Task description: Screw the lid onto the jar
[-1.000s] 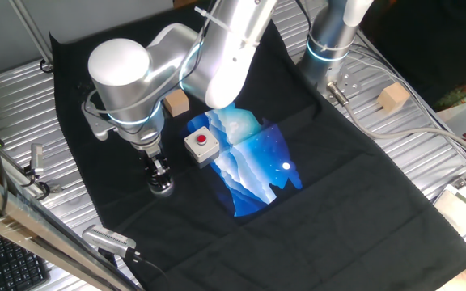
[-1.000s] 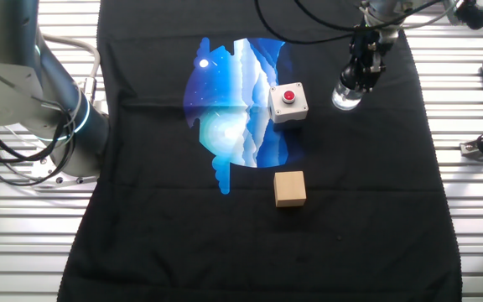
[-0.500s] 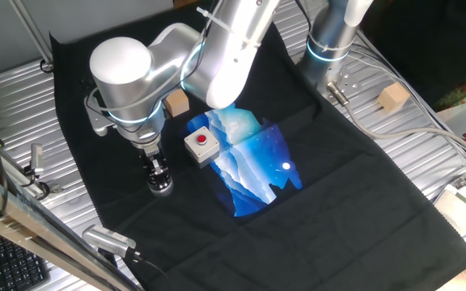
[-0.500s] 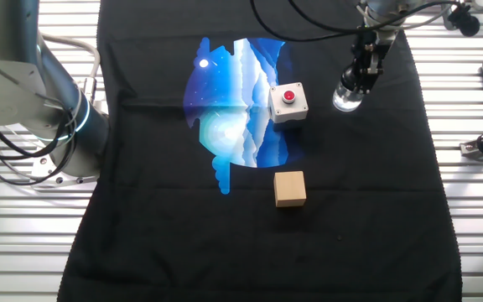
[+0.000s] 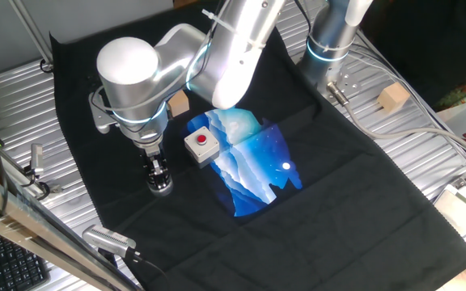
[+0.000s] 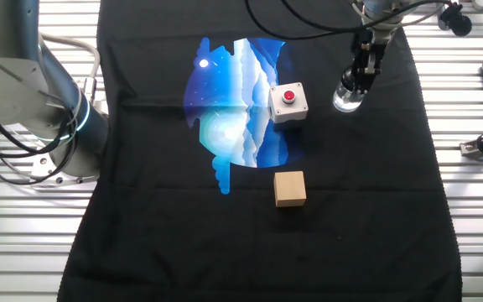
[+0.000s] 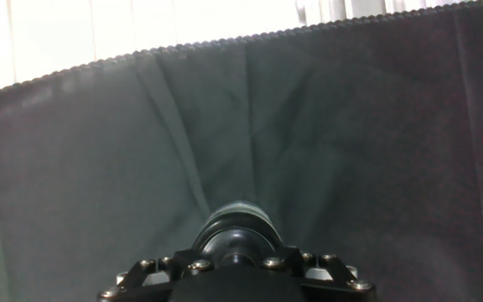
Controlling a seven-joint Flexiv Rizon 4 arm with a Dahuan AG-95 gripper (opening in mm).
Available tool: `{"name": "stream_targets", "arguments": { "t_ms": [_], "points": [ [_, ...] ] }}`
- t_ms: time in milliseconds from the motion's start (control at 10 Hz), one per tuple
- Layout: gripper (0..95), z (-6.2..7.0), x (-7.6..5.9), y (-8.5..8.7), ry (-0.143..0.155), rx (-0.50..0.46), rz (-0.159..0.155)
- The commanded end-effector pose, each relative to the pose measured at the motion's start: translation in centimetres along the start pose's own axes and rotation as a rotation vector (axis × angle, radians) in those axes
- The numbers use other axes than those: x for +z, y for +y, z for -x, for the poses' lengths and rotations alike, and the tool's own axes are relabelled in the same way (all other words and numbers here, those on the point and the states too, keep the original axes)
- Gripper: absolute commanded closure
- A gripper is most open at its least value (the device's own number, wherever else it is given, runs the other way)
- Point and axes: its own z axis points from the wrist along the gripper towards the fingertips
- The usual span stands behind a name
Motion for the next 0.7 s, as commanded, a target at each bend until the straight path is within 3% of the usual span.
{"name": "stream_targets", "arguments": {
  "t_ms": [100, 700],
  "points": [
    [95.0, 0.1, 0.09, 0.06, 0.003, -0.004, -0.011],
    [95.0, 0.23, 0.08, 0.13, 0.0, -0.006, -0.009]
  ]
}}
